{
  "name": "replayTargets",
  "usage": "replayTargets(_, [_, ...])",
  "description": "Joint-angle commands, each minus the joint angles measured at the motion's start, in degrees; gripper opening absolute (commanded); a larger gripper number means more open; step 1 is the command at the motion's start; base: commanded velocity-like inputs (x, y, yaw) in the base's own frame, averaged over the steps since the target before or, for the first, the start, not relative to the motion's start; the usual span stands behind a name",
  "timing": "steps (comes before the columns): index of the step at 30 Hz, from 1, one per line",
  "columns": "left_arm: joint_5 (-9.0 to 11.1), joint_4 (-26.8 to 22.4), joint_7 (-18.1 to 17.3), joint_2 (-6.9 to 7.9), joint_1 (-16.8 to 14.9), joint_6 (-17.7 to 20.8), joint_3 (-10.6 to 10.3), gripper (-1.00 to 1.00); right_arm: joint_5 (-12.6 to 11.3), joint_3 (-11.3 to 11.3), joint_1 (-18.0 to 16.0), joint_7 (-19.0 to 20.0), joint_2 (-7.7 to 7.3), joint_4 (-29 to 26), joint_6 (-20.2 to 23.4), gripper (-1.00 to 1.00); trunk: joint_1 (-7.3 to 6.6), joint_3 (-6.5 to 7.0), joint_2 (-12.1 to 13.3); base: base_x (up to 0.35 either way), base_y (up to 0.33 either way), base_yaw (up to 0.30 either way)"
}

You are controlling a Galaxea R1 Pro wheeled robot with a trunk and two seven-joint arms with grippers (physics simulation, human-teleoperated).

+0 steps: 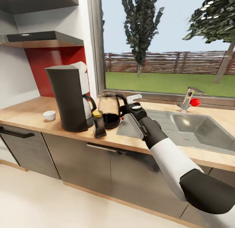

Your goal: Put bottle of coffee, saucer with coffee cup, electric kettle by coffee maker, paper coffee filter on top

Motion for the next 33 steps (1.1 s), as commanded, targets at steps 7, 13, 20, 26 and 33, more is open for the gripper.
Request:
replayTargets(7, [-0.1, 0.1, -0.2, 0.01, 0.0, -0.2, 0.1, 1.00, -0.6, 0.1, -0.1, -0.5, 0.00, 0.0, 0.1, 1.00, -0.04, -0.06, 0.0, -0.330, 0.000, 0.000])
replayTargets(13, [-0.1, 0.1, -0.2, 0.01, 0.0, -0.2, 0.1, 1.00, -0.6, 0.1, 0.0, -0.5, 0.00, -0.1, 0.0, 1.00, -0.04, -0.06, 0.0, -0.331, 0.000, 0.000])
replayTargets(20, [-0.1, 0.1, -0.2, 0.01, 0.0, -0.2, 0.2, 1.00, -0.6, 0.0, 1.7, 2.9, -0.22, -0.7, -5.5, 1.00, -0.04, -0.06, 0.0, -0.163, 0.000, 0.000])
replayTargets(26, [-0.1, 0.1, -0.2, 0.01, 0.0, -0.2, 0.2, 1.00, -0.9, -2.6, 10.4, 35.8, -5.95, -6.8, -15.1, 1.00, -0.04, -0.06, 0.0, -0.024, 0.000, 0.000])
replayTargets(33, [-0.1, 0.0, -0.2, 0.01, 0.0, -0.2, 0.1, 1.00, -4.9, -6.9, 16.4, 55.6, -8.39, -8.9, -16.8, 1.00, -0.04, -0.06, 0.0, -0.002, 0.000, 0.000])
